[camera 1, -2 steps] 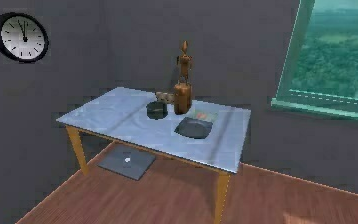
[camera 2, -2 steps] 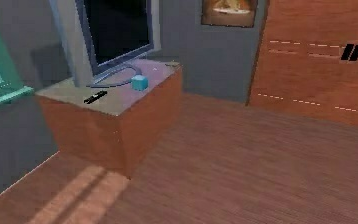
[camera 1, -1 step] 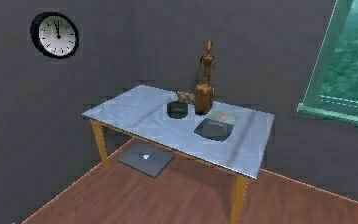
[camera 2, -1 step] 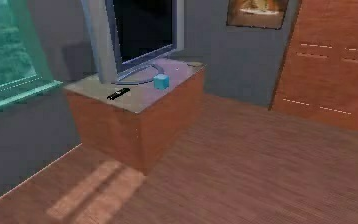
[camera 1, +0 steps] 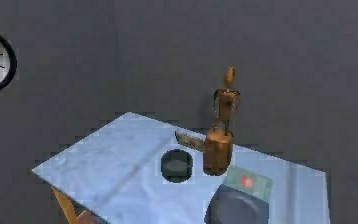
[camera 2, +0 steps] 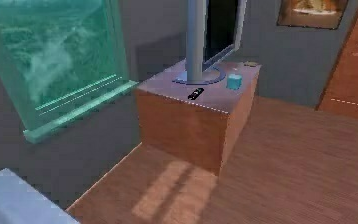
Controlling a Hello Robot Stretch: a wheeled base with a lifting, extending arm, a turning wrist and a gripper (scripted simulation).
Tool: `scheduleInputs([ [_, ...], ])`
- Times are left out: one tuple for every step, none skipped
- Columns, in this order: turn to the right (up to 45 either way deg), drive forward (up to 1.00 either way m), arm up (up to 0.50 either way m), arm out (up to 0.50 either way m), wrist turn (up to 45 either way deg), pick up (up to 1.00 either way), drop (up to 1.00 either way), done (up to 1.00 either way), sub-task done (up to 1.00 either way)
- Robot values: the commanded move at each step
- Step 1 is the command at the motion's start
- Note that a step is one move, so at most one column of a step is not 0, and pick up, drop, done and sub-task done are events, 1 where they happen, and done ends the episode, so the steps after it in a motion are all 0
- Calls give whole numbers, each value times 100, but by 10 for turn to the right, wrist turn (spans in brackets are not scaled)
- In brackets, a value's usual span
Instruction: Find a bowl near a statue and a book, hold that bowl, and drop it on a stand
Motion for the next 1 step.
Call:
scheduleInputs([
  [-450, 0, 0, 0, 0, 0, 0, 0, 0],
])
